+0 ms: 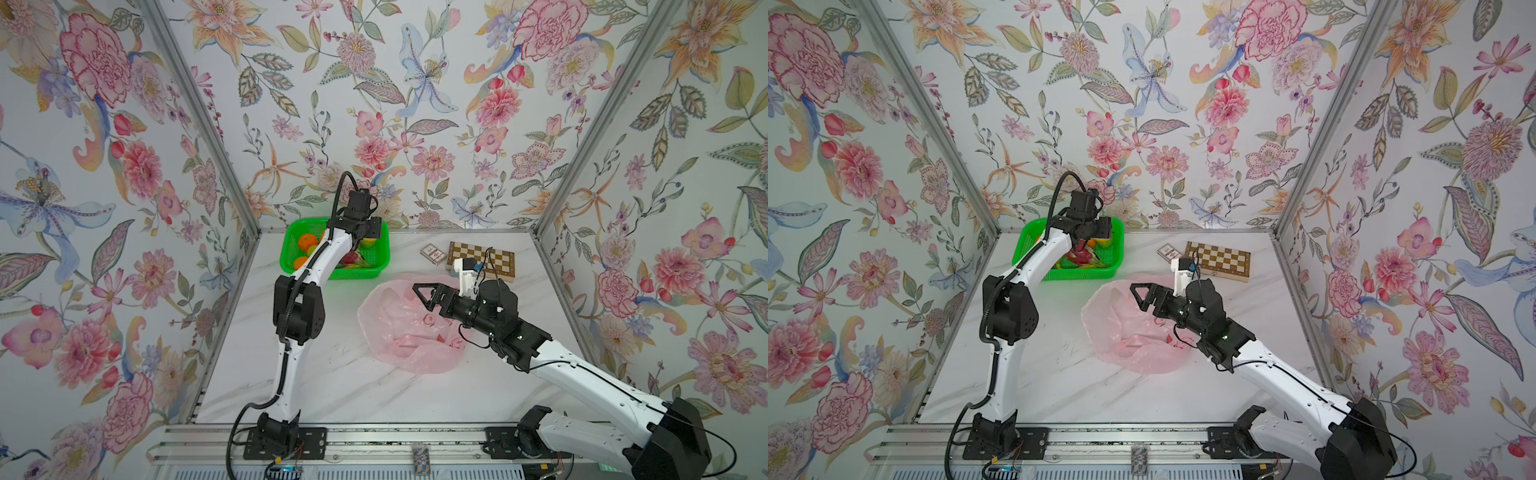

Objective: Untie the knot of the plastic bag and take out the fruit
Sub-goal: 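Carry the yellow pear with the left gripper to the basket while the right withdraws, then lower the yellow pear into the basket and open the left gripper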

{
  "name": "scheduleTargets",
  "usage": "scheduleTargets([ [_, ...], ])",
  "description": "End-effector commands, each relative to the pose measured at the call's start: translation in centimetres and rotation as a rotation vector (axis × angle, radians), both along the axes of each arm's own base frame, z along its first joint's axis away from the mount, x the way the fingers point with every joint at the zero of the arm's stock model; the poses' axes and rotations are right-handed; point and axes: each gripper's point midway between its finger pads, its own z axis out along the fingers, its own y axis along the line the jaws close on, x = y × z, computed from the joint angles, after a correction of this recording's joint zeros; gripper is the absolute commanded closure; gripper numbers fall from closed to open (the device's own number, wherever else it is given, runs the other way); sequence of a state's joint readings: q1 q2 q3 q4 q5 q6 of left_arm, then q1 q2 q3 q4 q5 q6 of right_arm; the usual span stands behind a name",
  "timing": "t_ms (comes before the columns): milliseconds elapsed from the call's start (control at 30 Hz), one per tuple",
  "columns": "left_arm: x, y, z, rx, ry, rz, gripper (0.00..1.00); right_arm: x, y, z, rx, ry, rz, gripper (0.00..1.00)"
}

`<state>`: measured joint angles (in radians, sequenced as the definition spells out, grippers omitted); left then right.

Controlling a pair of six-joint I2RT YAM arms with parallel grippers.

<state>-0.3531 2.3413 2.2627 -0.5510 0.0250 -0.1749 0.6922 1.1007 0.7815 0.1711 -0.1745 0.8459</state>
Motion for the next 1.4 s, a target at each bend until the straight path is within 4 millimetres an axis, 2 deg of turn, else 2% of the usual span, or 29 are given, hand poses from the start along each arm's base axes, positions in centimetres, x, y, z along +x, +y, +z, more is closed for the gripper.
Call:
scheduleTargets([
  [0, 0.2, -0.1, -3.3, -0.007, 0.086, -0.008, 0.72, 0.3, 0.1, 0.6, -0.002, 0.006, -0.013, 0.01],
  [167, 0.6, -0.3, -7.3, -0.033, 0.159, -0.009, 0.69, 0.4, 0.0, -0.1, -0.016, 0.022, -0.026, 0.01],
  [300, 0.1, -0.3, -9.3, -0.033, 0.205, -0.007, 0.63, 0.5, -0.2, -0.5, -0.031, 0.033, -0.031, 0.01],
  [367, 0.0, -0.3, -9.7, -0.042, 0.215, -0.007, 0.54, 0.6, -0.3, -0.5, -0.041, 0.04, -0.037, 0.01],
  [467, -0.1, -0.6, -9.0, -0.065, 0.204, -0.013, 0.37, 1.1, -0.8, -1.4, -0.087, 0.076, -0.061, 0.01],
  [633, 0.1, -0.8, -5.3, -0.102, 0.138, -0.014, 0.23, 1.6, -1.8, -3.1, -0.196, 0.125, -0.081, 0.01],
  [733, 0.0, -0.6, -3.2, -0.105, 0.107, -0.005, 0.09, 1.8, -2.6, -3.0, -0.199, 0.124, -0.096, 0.01],
  [800, -0.2, -0.2, -2.2, -0.097, 0.095, 0.005, 0.05, 1.9, -3.0, -2.8, -0.19, 0.124, -0.101, 0.01],
  [867, -0.5, 0.2, -1.2, -0.093, 0.088, 0.009, 0.02, 1.9, -3.4, -2.4, -0.182, 0.119, -0.101, 0.01],
  [967, -1.5, 0.6, 1.3, -0.103, 0.06, 0.012, 0.02, 2.2, -4.6, -2.0, -0.191, 0.102, -0.121, 0.01],
  [1033, -2.6, 0.8, 3.6, -0.122, 0.028, 0.009, 0.01, 2.3, -5.5, -2.1, -0.206, 0.097, -0.138, 0.01],
  [1200, -6.9, 2.6, 8.7, -0.169, -0.08, 0.031, 0.01, 4.5, -11.1, -2.5, -0.266, 0.097, -0.288, 0.01],
  [1267, -9.0, 3.7, 10.2, -0.191, -0.133, 0.056, 0.01, 5.4, -13.4, -2.6, -0.294, 0.093, -0.344, 0.01],
  [1367, -12.6, 5.9, 11.5, -0.208, -0.204, 0.108, 0.01, 6.4, -17.0, -2.8, -0.31, 0.098, -0.426, 0.01],
])
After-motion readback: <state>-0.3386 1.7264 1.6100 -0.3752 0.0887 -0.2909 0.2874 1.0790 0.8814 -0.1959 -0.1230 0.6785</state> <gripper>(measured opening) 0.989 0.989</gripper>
